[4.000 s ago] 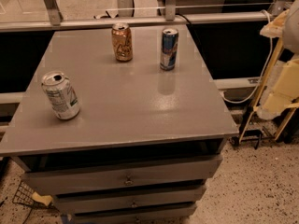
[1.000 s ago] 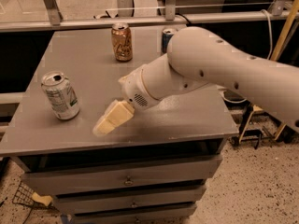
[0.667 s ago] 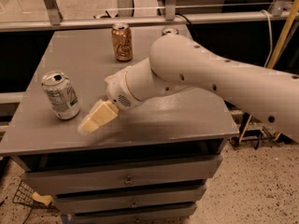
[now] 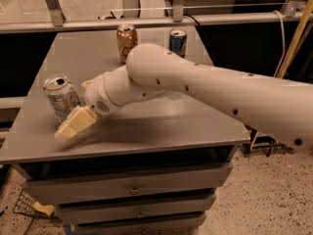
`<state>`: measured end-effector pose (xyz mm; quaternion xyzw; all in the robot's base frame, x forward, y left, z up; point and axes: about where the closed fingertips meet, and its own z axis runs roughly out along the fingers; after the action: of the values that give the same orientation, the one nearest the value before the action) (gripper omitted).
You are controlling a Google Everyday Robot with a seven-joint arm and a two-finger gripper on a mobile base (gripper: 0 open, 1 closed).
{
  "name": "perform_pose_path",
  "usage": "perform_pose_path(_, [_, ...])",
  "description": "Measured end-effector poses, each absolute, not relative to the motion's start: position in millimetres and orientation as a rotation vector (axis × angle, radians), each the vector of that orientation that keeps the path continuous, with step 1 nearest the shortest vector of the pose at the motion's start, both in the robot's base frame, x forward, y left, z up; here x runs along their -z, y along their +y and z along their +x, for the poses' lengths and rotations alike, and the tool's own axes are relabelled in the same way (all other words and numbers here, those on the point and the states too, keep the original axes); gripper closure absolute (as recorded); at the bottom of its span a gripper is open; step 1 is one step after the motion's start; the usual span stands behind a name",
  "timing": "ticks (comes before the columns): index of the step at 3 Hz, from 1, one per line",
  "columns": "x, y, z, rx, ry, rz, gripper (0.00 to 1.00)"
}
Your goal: Move 7up can near redbull can
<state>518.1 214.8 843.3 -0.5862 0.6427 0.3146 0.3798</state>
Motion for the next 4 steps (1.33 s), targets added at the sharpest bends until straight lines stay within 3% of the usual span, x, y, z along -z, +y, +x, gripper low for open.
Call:
perform_pose_path(1, [-835.6, 231.5, 520.6, -0.837, 1.621, -1.493, 0.16])
perform_pose_path(2, [-828.8, 237.0, 522.7, -0.856, 1.622, -1.478, 0.39])
perform_pose_path(4, [-836.3, 198.4, 545.2, -0.855, 1.627, -1.347, 0.86])
